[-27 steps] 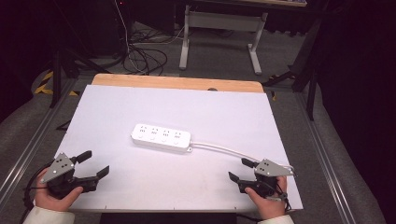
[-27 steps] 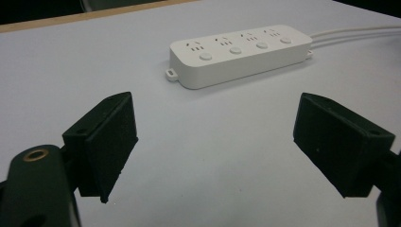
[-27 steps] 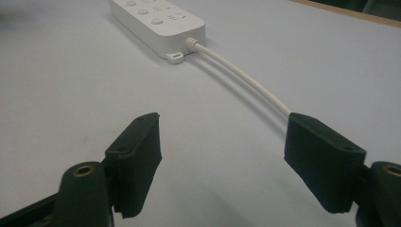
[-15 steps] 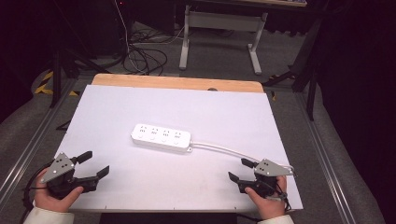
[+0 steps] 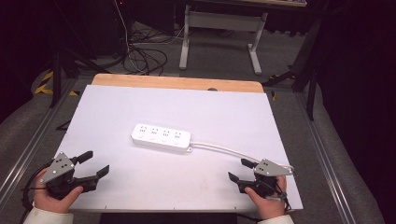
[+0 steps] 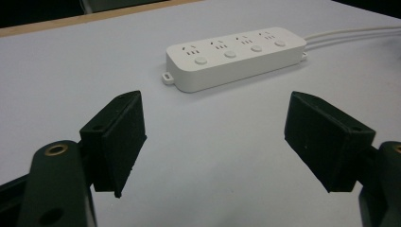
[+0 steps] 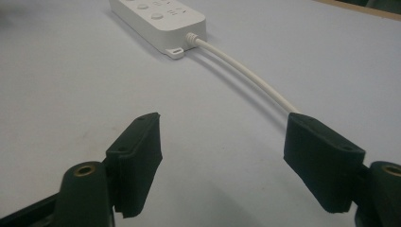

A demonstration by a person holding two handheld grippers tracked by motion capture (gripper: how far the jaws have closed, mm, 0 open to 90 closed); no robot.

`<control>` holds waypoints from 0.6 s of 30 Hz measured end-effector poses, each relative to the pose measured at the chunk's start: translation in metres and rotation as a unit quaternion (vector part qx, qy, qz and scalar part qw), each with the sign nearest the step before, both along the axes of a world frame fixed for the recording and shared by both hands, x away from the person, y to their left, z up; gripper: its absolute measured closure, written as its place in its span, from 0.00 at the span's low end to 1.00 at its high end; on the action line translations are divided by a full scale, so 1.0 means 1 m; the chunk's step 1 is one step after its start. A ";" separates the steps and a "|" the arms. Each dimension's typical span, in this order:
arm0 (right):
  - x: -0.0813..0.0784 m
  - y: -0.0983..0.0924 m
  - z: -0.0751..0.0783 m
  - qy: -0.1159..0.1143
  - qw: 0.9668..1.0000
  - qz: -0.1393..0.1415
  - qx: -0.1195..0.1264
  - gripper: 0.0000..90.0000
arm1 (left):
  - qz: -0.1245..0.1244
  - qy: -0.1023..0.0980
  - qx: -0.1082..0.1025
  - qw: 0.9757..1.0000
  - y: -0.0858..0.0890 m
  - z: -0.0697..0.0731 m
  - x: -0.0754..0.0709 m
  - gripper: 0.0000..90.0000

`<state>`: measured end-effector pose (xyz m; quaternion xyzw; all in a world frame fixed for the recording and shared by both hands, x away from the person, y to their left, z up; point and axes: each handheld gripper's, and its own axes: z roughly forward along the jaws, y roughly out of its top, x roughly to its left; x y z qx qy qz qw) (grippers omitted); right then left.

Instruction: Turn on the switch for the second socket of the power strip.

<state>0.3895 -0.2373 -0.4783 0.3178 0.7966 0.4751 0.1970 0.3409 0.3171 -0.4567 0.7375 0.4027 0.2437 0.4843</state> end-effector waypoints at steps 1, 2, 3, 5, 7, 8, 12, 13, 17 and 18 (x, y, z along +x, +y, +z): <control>0.000 0.000 0.000 0.000 1.000 0.000 0.000 0.32 | -0.003 0.006 -0.004 1.000 0.000 0.001 0.000 0.25; 0.000 0.000 0.000 0.000 1.000 0.000 0.000 0.32 | -0.003 0.006 -0.004 1.000 0.000 0.001 0.000 0.25; 0.000 0.000 0.000 0.001 1.000 0.000 0.000 0.32 | -0.009 0.007 -0.007 1.000 -0.001 0.003 0.000 0.25; 0.000 0.001 0.000 0.001 1.000 0.000 -0.001 0.32 | -0.013 0.007 -0.007 1.000 -0.001 0.004 0.001 0.26; 0.000 0.001 -0.001 0.003 1.000 -0.001 -0.001 0.32 | -0.016 0.010 0.001 1.000 -0.002 0.006 0.002 0.27; 0.000 0.001 -0.001 0.003 1.000 -0.001 -0.001 0.32 | -0.015 0.013 0.002 1.000 -0.003 0.007 0.003 0.27; 0.000 0.001 -0.001 0.004 1.000 -0.001 -0.004 0.33 | -0.023 0.022 0.005 0.999 -0.008 0.012 0.006 0.30; 0.001 0.001 -0.001 0.004 1.000 -0.001 -0.005 0.33 | -0.026 0.022 0.006 0.999 -0.009 0.014 0.007 0.31; 0.001 0.002 -0.002 0.006 1.000 0.001 -0.006 0.33 | -0.033 0.027 0.007 0.999 -0.014 0.022 0.010 0.33; 0.001 0.002 -0.002 0.007 1.000 0.000 -0.006 0.33 | -0.035 0.026 0.006 0.999 -0.016 0.024 0.011 0.33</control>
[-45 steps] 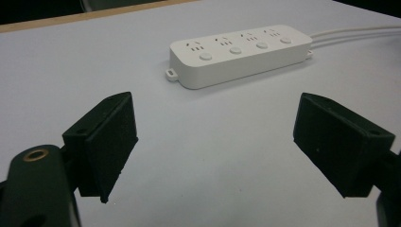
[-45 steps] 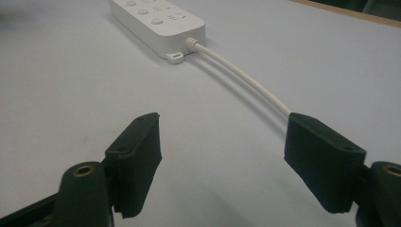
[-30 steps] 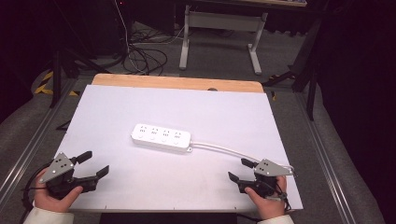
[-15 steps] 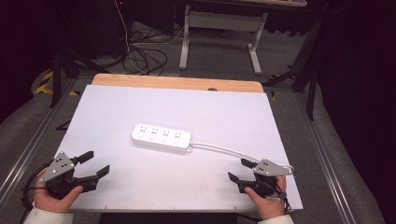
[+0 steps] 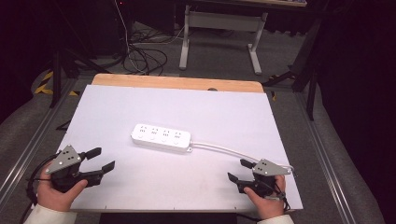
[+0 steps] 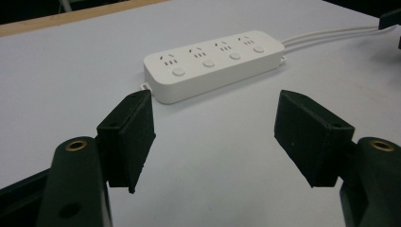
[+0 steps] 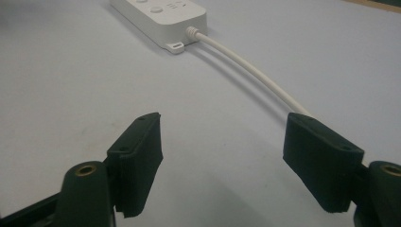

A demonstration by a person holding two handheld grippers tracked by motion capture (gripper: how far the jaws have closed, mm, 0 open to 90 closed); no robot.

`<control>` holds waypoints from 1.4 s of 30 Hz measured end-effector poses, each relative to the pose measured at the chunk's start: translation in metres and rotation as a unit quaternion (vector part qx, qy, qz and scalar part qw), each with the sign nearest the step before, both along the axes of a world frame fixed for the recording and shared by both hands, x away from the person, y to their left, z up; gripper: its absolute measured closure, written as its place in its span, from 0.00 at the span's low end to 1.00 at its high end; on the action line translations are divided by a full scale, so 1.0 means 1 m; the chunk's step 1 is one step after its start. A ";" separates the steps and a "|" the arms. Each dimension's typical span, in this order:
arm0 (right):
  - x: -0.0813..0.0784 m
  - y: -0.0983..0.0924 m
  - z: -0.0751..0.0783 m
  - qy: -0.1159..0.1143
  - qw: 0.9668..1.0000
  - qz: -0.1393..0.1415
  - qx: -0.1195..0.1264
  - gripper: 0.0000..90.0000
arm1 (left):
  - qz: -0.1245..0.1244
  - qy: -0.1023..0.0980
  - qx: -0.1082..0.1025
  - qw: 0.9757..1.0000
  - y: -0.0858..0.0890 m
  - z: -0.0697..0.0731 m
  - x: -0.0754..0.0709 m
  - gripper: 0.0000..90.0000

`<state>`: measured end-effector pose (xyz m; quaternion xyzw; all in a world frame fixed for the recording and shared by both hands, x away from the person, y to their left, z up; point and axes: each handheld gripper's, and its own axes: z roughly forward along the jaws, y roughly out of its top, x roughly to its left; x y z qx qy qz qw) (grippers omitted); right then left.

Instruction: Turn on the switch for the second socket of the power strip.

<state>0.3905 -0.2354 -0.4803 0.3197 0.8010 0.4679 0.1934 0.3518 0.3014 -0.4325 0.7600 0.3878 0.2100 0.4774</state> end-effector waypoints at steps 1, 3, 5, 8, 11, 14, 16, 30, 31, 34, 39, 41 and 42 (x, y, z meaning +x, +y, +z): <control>0.000 0.000 0.000 0.000 1.000 0.000 0.000 0.33 | -0.003 -0.001 0.001 1.000 -0.002 0.003 0.002 0.34; 0.000 0.000 0.000 0.000 1.000 0.000 0.000 0.33 | -0.005 -0.002 0.002 1.000 -0.005 0.007 0.005 0.35; 0.000 0.000 0.000 0.000 1.000 0.001 0.000 0.33 | -0.010 0.001 -0.001 1.000 -0.010 0.012 0.011 0.35; 0.000 0.000 0.000 0.000 1.000 0.002 -0.001 0.34 | -0.018 0.002 0.004 1.000 -0.017 0.016 0.016 0.35; 0.000 0.000 0.000 0.001 1.000 0.001 -0.001 0.34 | -0.021 0.002 0.005 1.000 -0.021 0.018 0.020 0.35; 0.000 0.000 0.000 0.000 1.000 0.002 0.000 0.34 | -0.026 -0.001 0.012 1.000 -0.027 0.022 0.025 0.35; 0.000 0.000 0.000 0.000 1.000 0.002 0.000 0.34 | -0.030 -0.001 0.013 0.999 -0.032 0.026 0.030 0.35; 0.000 0.000 0.000 0.000 1.000 0.004 0.000 0.34 | -0.037 0.001 0.004 0.999 -0.051 0.035 0.050 0.38; 0.000 0.000 0.000 -0.001 1.000 0.004 0.001 0.34 | -0.037 0.001 0.004 0.999 -0.051 0.035 0.050 0.39; 0.000 0.000 0.000 0.000 1.000 0.004 0.002 0.34 | -0.040 0.002 0.003 0.999 -0.056 0.036 0.053 0.40; 0.000 0.000 -0.001 0.000 1.000 0.006 0.002 0.34 | -0.046 0.001 0.010 0.999 -0.064 0.038 0.059 0.41; 0.000 0.000 -0.001 0.001 1.000 0.006 0.002 0.34 | -0.048 0.004 0.009 0.999 -0.069 0.039 0.062 0.41; 0.000 0.000 -0.001 0.001 1.000 0.006 0.002 0.34 | -0.048 0.004 0.009 0.999 -0.069 0.039 0.062 0.41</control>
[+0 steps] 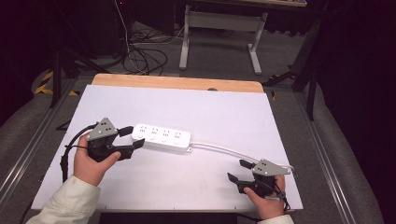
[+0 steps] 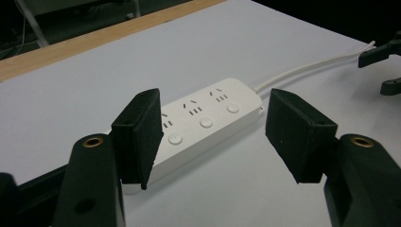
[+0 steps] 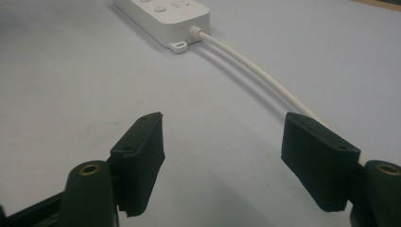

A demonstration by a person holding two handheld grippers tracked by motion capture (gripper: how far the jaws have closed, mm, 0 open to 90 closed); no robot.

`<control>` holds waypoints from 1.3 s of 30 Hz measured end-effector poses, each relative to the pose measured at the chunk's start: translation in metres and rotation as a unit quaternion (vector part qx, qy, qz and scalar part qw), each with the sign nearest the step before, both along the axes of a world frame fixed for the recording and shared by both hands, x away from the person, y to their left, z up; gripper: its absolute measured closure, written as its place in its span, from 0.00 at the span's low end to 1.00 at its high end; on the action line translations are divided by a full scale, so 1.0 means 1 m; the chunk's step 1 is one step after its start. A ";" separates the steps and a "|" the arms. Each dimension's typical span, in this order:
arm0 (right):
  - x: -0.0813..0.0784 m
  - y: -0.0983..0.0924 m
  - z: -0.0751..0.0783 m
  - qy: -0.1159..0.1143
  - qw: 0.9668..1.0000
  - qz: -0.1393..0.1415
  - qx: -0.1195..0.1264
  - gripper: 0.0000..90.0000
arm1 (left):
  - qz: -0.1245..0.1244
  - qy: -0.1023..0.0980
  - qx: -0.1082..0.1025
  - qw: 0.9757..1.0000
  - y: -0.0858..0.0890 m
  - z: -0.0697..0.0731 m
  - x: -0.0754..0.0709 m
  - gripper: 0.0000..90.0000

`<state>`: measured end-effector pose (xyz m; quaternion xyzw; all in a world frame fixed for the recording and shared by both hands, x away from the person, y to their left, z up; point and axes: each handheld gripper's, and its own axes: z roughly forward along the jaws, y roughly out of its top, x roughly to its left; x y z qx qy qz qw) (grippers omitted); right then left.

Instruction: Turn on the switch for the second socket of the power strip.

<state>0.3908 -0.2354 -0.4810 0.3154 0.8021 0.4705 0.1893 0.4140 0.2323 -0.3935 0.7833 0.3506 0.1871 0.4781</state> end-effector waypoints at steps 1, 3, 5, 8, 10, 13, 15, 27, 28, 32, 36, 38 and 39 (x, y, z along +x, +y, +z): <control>0.000 0.000 0.000 0.001 1.000 0.000 -0.001 0.34 | -0.002 -0.003 0.004 1.000 -0.001 0.000 0.002 0.42; 0.000 0.000 0.000 0.001 1.000 0.000 -0.001 0.34 | -0.003 -0.003 0.001 1.000 -0.004 0.001 0.004 0.42; 0.000 0.000 0.000 0.002 1.000 0.001 0.001 0.34 | -0.010 -0.002 -0.022 1.000 -0.007 0.001 0.009 0.42; 0.000 0.000 0.000 0.001 1.000 0.001 0.004 0.35 | -0.016 -0.013 -0.018 1.000 -0.009 -0.002 0.014 0.47; 0.000 0.000 0.000 0.000 1.000 0.001 0.003 0.35 | -0.017 -0.020 -0.013 1.000 -0.012 -0.005 0.017 0.48; 0.000 0.000 0.000 0.001 1.000 0.001 0.003 0.35 | -0.019 -0.027 -0.012 0.999 -0.015 -0.008 0.021 0.50; 0.000 0.000 0.000 0.000 1.000 0.002 0.003 0.35 | -0.019 -0.033 -0.011 0.999 -0.020 -0.013 0.026 0.55; 0.000 -0.001 0.000 0.001 1.000 0.005 0.008 0.35 | -0.009 0.002 -0.018 1.000 -0.041 -0.033 0.045 0.91; 0.000 -0.001 0.000 0.001 1.000 0.006 0.008 0.35 | -0.009 0.002 -0.018 1.000 -0.041 -0.033 0.045 0.92; 0.000 -0.001 0.000 0.002 1.000 0.006 0.009 0.35 | -0.012 0.012 -0.011 1.000 -0.043 -0.039 0.052 0.98; 0.001 -0.001 -0.001 0.004 1.000 0.007 0.009 0.35 | -0.016 0.028 -0.013 0.999 -0.045 -0.044 0.057 1.00; 0.001 -0.001 -0.001 0.003 1.000 0.007 0.009 0.35 | -0.018 0.046 -0.037 0.998 -0.048 -0.050 0.059 1.00; 0.001 -0.001 -0.001 0.004 1.000 0.006 0.010 0.35 | -0.018 0.046 -0.034 0.998 -0.048 -0.051 0.060 1.00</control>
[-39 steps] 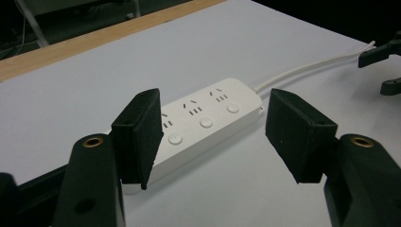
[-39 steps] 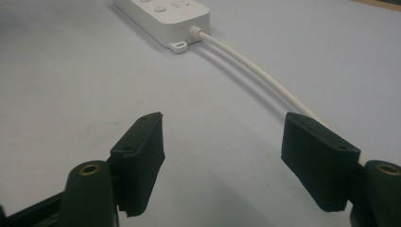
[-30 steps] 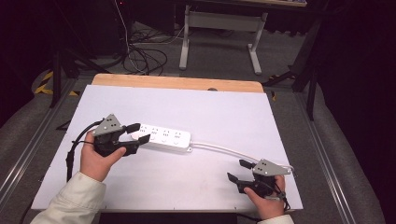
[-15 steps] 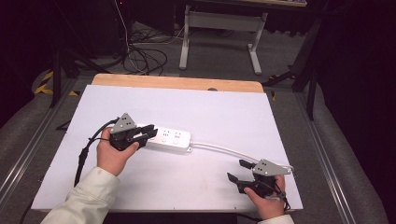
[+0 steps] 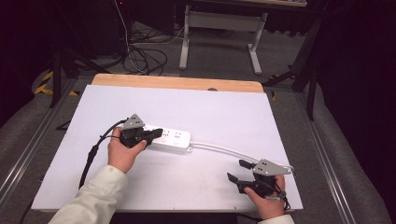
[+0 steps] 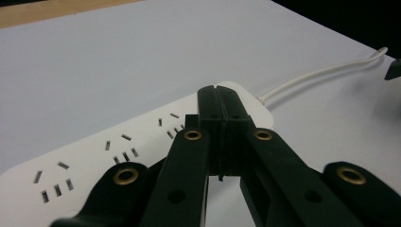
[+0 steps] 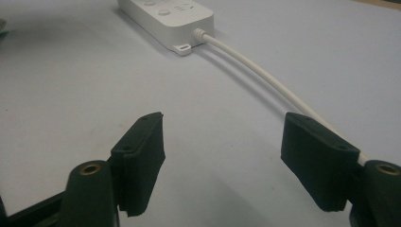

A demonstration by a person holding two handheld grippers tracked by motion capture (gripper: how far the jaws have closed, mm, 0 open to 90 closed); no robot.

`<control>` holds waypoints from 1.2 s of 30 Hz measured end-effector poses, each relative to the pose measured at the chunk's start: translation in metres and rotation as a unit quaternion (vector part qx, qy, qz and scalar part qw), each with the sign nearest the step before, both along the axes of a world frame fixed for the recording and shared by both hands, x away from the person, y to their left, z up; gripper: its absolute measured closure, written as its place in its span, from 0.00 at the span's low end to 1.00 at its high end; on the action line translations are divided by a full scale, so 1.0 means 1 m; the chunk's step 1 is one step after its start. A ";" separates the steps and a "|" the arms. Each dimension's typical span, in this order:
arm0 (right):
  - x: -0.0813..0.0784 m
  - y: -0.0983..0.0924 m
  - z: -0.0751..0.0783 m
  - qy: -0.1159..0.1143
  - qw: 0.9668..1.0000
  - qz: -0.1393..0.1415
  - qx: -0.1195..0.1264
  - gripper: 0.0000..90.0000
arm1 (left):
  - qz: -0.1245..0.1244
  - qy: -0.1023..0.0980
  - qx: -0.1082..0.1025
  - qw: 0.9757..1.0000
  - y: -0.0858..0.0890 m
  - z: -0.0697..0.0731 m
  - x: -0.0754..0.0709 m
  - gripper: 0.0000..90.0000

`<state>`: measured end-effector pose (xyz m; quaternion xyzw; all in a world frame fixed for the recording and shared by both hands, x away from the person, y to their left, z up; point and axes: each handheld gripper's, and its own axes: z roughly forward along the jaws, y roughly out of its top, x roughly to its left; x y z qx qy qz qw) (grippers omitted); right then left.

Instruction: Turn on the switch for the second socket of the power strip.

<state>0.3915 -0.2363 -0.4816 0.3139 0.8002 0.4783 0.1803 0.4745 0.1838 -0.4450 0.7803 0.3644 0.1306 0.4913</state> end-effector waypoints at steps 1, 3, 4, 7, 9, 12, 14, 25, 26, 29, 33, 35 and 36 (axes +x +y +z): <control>0.000 0.000 0.000 0.000 1.000 0.000 0.000 0.35 | 0.001 0.001 0.003 1.000 -0.001 -0.001 0.001 1.00; 0.000 0.000 0.000 0.000 1.000 0.001 0.000 0.35 | 0.003 0.004 0.004 1.000 -0.003 -0.004 0.002 1.00; 0.000 0.000 0.000 0.000 1.000 0.001 -0.001 0.35 | 0.002 0.003 0.006 1.000 -0.004 -0.005 0.003 1.00; 0.000 0.000 0.000 0.001 1.000 0.001 0.000 0.35 | 0.001 0.011 0.005 1.000 -0.006 -0.008 0.004 1.00; 0.000 0.000 0.000 0.001 1.000 0.002 0.000 0.35 | 0.002 0.013 0.008 1.000 -0.008 -0.010 0.005 1.00; 0.000 0.000 0.000 0.001 1.000 0.002 0.000 0.35 | 0.004 0.007 0.020 1.000 -0.010 -0.013 0.008 1.00; 0.000 0.000 -0.001 0.001 1.000 0.003 0.000 0.35 | 0.004 0.006 0.033 0.999 -0.011 -0.014 0.010 1.00; 0.001 0.000 -0.001 0.006 1.000 0.004 0.000 0.35 | -0.006 0.016 0.072 0.997 -0.017 -0.017 0.017 1.00; 0.001 0.000 -0.001 0.006 1.000 0.004 0.000 0.35 | -0.006 0.016 0.072 0.997 -0.017 -0.017 0.017 1.00; 0.001 0.000 -0.001 0.006 1.000 0.004 0.001 0.35 | -0.012 0.015 0.090 0.996 -0.021 -0.017 0.017 1.00; 0.001 0.000 -0.001 0.005 1.000 0.005 0.002 0.35 | -0.011 0.019 0.094 0.995 -0.023 -0.016 0.017 1.00; 0.001 -0.001 -0.001 0.005 1.000 0.005 0.001 0.35 | -0.007 0.024 0.099 0.995 -0.023 -0.016 0.018 1.00; 0.001 -0.001 -0.001 0.005 1.000 0.005 0.001 0.35 | -0.007 0.024 0.099 0.995 -0.023 -0.016 0.018 1.00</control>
